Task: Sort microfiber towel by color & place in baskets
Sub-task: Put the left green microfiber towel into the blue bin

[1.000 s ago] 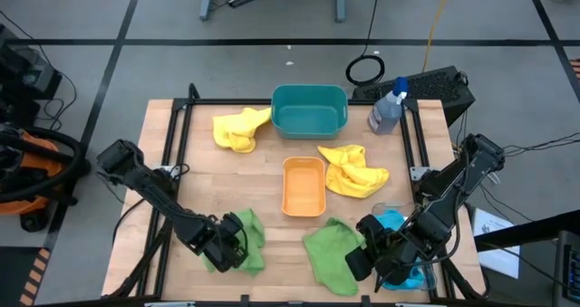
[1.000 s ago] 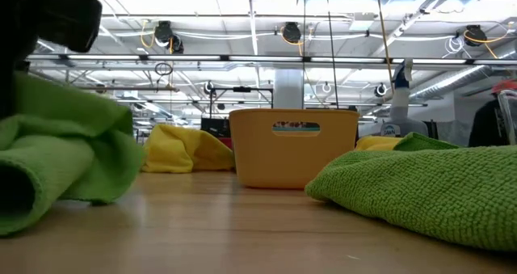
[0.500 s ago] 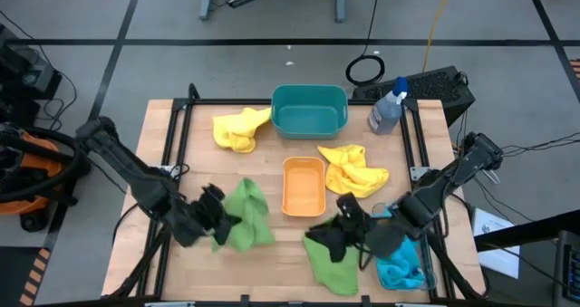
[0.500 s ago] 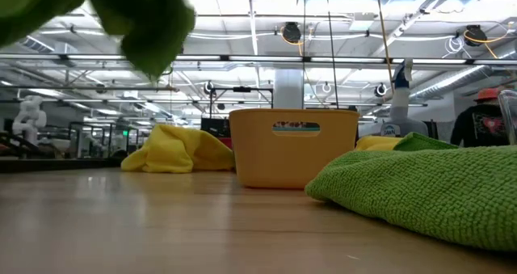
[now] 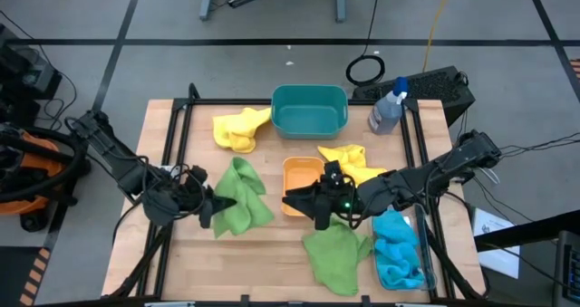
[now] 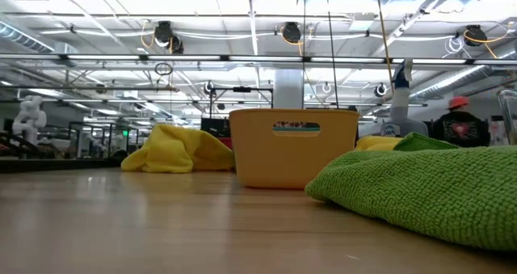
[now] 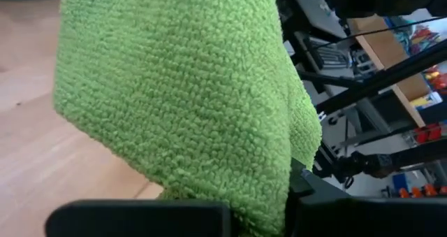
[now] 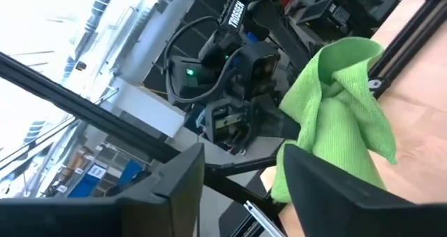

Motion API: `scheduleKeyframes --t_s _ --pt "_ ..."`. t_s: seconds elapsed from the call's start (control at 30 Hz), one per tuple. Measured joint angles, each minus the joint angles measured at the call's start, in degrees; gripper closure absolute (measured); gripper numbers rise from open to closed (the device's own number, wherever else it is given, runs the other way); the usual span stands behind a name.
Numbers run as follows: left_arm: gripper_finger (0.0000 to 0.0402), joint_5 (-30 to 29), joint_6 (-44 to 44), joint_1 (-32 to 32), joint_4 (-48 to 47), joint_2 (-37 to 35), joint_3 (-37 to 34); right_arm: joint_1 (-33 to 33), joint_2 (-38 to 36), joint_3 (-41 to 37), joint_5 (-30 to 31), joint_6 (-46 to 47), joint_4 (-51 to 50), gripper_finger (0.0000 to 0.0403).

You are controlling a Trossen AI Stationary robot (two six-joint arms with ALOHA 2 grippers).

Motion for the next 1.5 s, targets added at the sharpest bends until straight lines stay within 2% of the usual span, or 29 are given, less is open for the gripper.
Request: scheduleKeyframes --t_s 0.2,0.43,0.6,0.73,0.93,1.1,1.23,1.5 --pt "0.0363 -1.0 1.1 1.2 7.7 0.6 0.0 -0.4 0.0 0.0 -0.2 -0.2 0.0 0.0167" --pt "0.0363 4.8 9.9 4.8 22.6 3.8 0.1 -0.4 0.0 0.0 -1.4 -9.6 2.9 0.0121" --pt "0.0363 4.8 10.3 7.1 24.3 5.2 0.1 -0.4 0.0 0.0 -0.2 -13.2 3.9 0.0093" --pt "0.0363 5.4 10.5 9.1 25.9 5.5 0.1 -0.4 0.0 0.0 0.4 -15.0 3.5 0.0086" --pt "0.0363 11.0 12.1 12.4 26.3 5.5 0.1 -0.4 0.0 0.9 2.0 -23.5 1.7 0.0086" --pt "0.0363 12.9 13.4 14.2 26.4 5.5 0.1 -0.9 0.1 5.4 3.5 -30.3 -7.3 0.0086" --pt "0.0363 13.8 13.5 15.4 26.7 5.5 0.1 -2.4 2.1 9.4 3.0 -31.0 -18.0 0.0086" --pt "0.0363 15.7 15.1 16.7 27.3 5.5 0.1 -4.9 9.7 17.1 -0.2 -32.5 -27.3 0.0086"
